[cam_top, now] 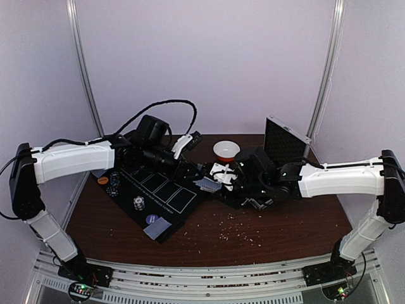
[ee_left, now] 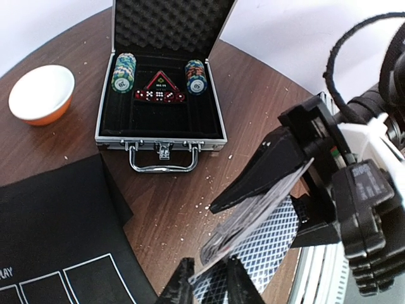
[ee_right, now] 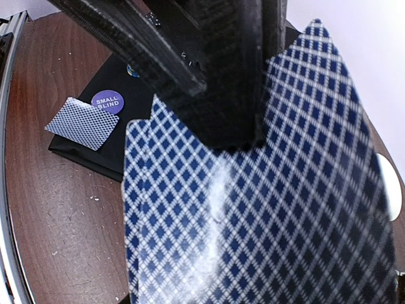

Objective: Distribute texas hold em gaming equipment
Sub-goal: Pick up the poker card from the face-down deck piles.

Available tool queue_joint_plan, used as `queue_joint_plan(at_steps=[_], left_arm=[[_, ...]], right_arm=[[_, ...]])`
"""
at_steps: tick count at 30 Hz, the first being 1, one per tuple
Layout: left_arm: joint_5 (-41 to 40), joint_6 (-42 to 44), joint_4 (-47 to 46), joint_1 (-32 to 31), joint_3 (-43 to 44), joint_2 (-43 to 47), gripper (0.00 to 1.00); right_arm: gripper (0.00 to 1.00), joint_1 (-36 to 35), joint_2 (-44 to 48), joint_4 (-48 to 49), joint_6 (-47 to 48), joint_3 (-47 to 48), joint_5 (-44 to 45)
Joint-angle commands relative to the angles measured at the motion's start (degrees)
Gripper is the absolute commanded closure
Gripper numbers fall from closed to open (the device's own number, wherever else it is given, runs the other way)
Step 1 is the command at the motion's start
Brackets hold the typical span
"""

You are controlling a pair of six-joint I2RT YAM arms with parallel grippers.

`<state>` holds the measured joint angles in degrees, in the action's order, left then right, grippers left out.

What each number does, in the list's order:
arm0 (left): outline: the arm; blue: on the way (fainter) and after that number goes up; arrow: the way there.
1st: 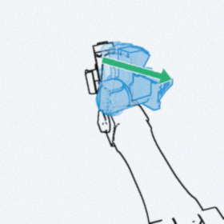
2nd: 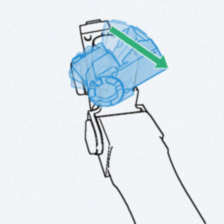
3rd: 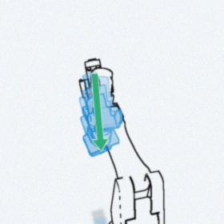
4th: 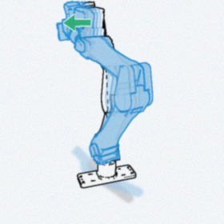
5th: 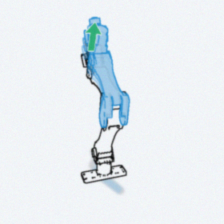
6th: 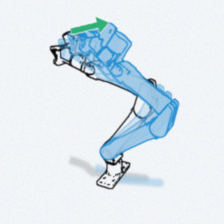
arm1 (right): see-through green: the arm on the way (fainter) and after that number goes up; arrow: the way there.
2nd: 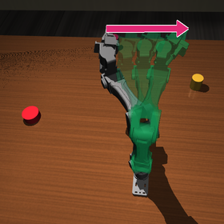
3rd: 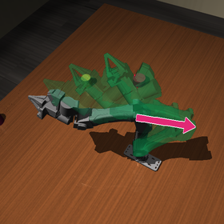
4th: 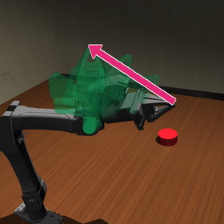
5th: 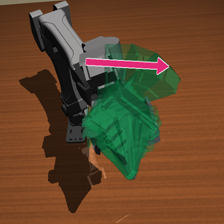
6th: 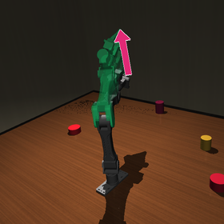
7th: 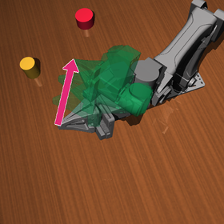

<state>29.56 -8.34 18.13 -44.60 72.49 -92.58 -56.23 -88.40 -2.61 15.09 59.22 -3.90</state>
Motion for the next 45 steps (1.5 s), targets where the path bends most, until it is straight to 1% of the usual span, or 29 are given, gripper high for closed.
queue_joint_plan(at_steps=[1, 6, 7, 16, 17, 19, 20, 25, 28, 32, 35, 42, 45], left_arm=[[0.50, 1.30, -0.33, 0.04, -0.19, 2.15, 0.84], [2.10, 1.46, -0.80, 0.04, -0.33, 2.87, 0.99], [2.94, 1.47, -0.88, 0.04, -0.40, 2.89, 1.00], [11.79, 0.22, -4.20, 0.02, -1.16, 3.48, 1.00], [11.38, 0.44, -4.10, 0.05, -1.20, 3.57, 1.00], [6.94, 0.90, -3.09, 0.10, -1.36, 3.75, 1.00], [6.03, 1.17, -2.63, 0.24, -1.50, 3.72, 1.00], [8.60, 0.92, -2.86, 0.48, -1.50, 3.29, 0.99], [8.15, 0.83, -2.80, 0.48, -1.63, 3.06, 0.92], [6.69, 1.17, -0.89, 0.45, -1.22, 2.75, 0.88], [4.79, 1.35, 0.05, 0.48, -1.20, 3.43, 0.83], [3.43, 1.30, 0.74, 0.74, -1.81, 5.20, 0.81], [3.20, 1.40, 1.32, 0.82, -1.89, 5.46, 0.85]], right_arm=[[0.60, -0.27, 2.14, 1.72, -0.06, -0.51, -0.36], [0.60, -0.20, 2.09, 1.79, -0.06, -0.61, -0.24], [0.60, -0.14, 2.21, 1.82, -0.12, -0.63, -0.24], [0.60, 0.07, 2.69, 1.95, -0.28, -1.04, -0.94], [0.60, 0.14, 2.83, 1.91, -0.32, -1.04, -1.20], [0.60, 0.16, 3.09, 1.91, -0.41, -1.12, -1.68], [0.60, 0.18, 3.20, 1.91, -0.41, -1.21, -1.92], [0.60, 0.18, 3.57, 1.78, -0.46, -1.38, -2.15], [0.60, 0.18, 3.67, 1.99, -0.49, -1.53, -2.16], [0.60, 0.19, 4.00, 2.07, -0.59, -1.47, -2.16], [0.60, 0.26, 4.24, 2.17, -0.59, -1.74, -2.08], [0.60, 0.25, 4.21, 2.10, -0.54, -1.83, -2.08], [0.60, 0.26, 4.17, 2.17, -0.59, -1.83, -1.99]])
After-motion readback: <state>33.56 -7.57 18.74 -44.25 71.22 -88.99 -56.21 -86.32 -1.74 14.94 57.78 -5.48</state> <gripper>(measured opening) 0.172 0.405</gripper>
